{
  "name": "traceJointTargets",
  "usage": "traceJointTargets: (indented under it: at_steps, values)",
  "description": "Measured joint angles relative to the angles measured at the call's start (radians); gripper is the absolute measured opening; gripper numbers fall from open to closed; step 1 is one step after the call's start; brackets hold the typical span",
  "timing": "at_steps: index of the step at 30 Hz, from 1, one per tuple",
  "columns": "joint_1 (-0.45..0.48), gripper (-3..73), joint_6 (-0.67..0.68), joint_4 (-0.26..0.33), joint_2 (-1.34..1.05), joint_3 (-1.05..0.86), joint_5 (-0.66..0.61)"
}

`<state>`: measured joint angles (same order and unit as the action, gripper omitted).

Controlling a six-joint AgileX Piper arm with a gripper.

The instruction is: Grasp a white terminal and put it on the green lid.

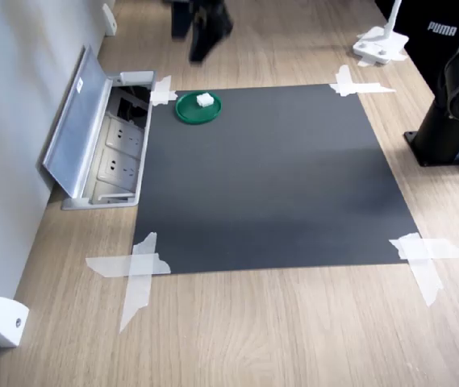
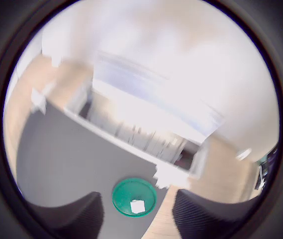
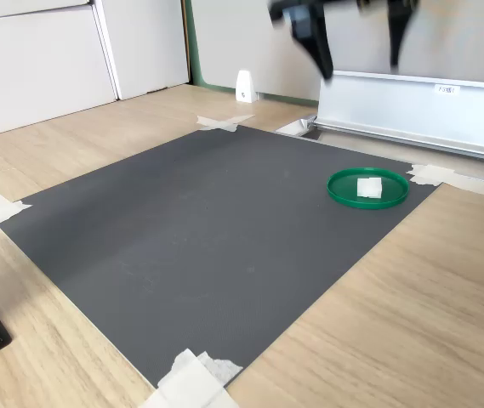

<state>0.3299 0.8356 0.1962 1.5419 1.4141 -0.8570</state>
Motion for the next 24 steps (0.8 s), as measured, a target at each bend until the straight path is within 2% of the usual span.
traceJointTargets:
  at_steps: [2, 6, 8, 13, 18, 22, 24]
  values:
    - [0.0, 44.4, -0.013, 0.027, -0.1, -0.028, 0.002]
    - [0.0, 13.1, -0.07, 0.048, -0.326, -0.126, 0.064]
    - [0.0, 4.2, -0.131, 0.048, -0.436, -0.196, 0.137]
    - [0.0, -0.2, -0.373, 0.045, -0.663, -0.393, 0.351]
    - [0.0, -0.5, -0.643, -0.004, -0.823, -0.615, 0.471]
    - [-0.006, -0.5, -0.715, -0.027, -0.934, -0.76, 0.476]
    - [-0.044, -0.5, -0.722, -0.046, -0.986, -0.812, 0.478]
